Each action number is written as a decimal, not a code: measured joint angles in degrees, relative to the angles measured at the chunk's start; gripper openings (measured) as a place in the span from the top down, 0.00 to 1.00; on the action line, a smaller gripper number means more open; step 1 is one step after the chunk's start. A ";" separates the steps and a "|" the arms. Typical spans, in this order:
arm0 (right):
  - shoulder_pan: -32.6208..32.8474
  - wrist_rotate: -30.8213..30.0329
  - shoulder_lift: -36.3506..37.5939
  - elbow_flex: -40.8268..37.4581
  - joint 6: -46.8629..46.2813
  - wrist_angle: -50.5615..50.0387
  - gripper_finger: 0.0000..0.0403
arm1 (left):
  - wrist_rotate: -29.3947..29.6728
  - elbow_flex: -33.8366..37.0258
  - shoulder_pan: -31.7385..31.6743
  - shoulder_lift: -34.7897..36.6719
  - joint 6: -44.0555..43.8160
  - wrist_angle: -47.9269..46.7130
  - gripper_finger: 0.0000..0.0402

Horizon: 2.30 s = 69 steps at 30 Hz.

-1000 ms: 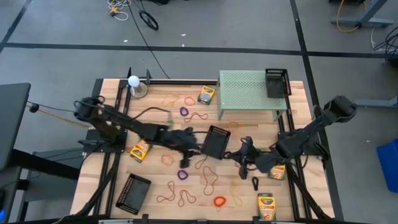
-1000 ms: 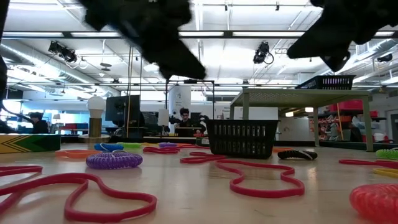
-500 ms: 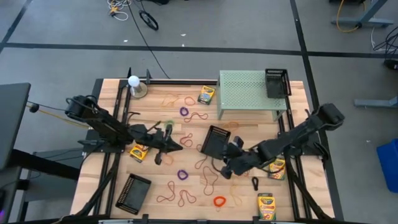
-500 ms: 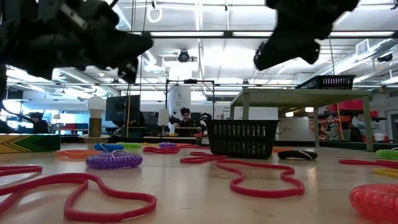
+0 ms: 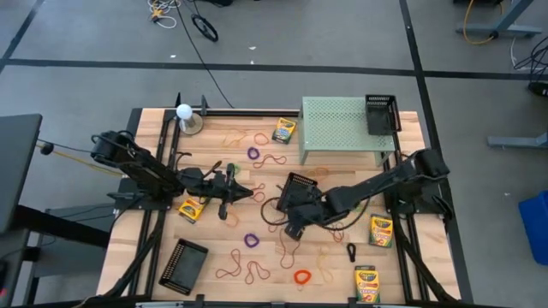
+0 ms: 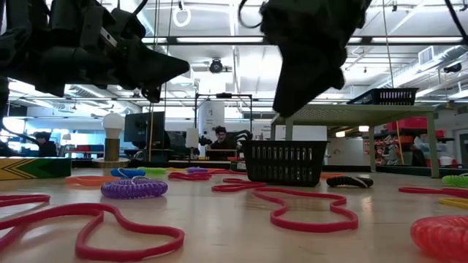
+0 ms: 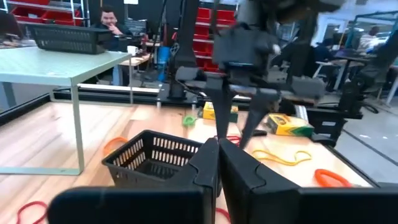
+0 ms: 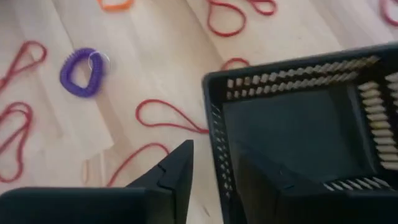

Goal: Pick & Place Office Desk Supplies
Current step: Put the top black basket on the shelf

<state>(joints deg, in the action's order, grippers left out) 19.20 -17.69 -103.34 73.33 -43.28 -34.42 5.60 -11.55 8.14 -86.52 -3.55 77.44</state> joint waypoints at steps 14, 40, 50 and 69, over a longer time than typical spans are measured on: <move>-0.17 0.52 -10.78 8.47 4.08 -10.65 0.77 | 0.18 0.00 0.03 0.02 0.17 -0.74 0.95; 4.04 -6.88 16.92 8.52 23.56 -18.19 0.96 | 0.18 0.00 0.03 0.02 0.15 -0.95 0.95; -2.55 -9.72 25.30 8.52 37.18 -21.26 0.97 | 0.18 0.00 0.05 0.02 0.13 -0.95 0.95; -20.95 -10.60 26.28 8.52 51.32 -39.87 0.97 | 0.20 0.00 0.05 0.02 0.13 -0.95 0.95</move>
<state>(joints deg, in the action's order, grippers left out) -1.74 -28.29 -77.06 81.84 8.04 -74.30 5.80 -11.55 8.19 -86.50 -3.42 76.49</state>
